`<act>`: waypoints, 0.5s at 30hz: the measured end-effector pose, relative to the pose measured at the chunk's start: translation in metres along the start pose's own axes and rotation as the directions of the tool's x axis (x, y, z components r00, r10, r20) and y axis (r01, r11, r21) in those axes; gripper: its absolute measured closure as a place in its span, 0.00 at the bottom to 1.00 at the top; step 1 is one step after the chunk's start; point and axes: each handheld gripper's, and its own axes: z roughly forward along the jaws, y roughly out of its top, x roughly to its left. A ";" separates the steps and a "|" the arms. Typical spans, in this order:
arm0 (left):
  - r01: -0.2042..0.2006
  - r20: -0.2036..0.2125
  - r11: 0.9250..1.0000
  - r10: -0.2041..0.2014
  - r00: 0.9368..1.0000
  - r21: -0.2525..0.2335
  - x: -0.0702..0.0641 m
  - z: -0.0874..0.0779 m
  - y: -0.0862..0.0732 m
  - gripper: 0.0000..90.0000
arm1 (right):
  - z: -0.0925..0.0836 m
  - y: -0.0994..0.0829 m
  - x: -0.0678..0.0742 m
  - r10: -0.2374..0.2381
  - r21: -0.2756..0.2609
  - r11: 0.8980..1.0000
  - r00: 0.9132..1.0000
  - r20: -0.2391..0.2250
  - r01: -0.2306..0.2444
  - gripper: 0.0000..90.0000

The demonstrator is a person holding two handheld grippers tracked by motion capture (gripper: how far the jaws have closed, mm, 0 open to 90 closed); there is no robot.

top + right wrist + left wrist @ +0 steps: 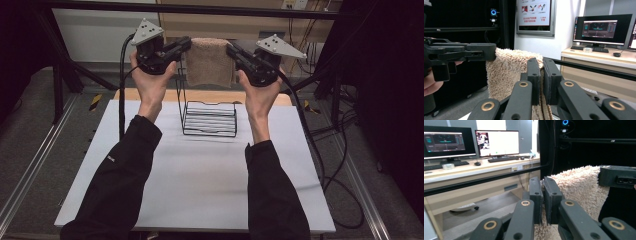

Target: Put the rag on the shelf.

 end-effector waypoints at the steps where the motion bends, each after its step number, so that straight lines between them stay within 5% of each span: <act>1: -0.003 -0.001 1.000 0.003 1.000 -0.002 0.001 0.001 0.000 0.95 | 0.001 0.000 -0.001 -0.002 0.001 1.000 1.000 0.003 0.002 0.95; 15: 0.007 -0.012 1.000 -0.007 1.000 0.006 0.015 0.015 -0.003 0.95 | 0.022 -0.002 -0.010 -0.008 0.008 1.000 1.000 0.020 0.008 0.94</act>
